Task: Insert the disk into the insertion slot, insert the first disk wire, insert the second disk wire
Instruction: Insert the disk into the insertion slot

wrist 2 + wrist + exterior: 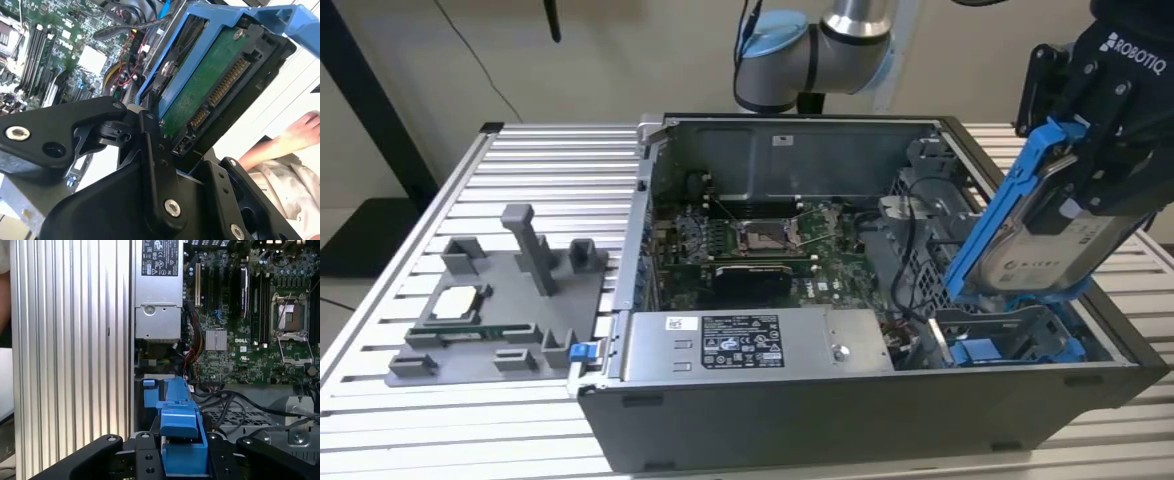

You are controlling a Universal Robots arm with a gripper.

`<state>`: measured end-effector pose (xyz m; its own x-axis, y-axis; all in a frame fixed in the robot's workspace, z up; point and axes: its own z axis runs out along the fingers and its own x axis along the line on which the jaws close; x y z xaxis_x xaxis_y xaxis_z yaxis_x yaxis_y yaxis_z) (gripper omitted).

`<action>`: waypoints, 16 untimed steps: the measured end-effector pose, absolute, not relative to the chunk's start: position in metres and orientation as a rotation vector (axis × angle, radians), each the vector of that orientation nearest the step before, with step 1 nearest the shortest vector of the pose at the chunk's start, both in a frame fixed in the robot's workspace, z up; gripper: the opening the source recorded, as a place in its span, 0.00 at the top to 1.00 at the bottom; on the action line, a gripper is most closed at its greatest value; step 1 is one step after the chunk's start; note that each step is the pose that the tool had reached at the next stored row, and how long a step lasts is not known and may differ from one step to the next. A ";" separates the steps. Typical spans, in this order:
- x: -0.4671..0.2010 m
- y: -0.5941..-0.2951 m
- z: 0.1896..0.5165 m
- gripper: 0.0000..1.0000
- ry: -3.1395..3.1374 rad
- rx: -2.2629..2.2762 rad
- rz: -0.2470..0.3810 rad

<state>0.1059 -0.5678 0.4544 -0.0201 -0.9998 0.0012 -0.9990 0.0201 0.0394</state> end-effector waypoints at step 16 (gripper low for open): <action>0.113 -0.570 0.437 1.00 -2.224 2.179 -0.043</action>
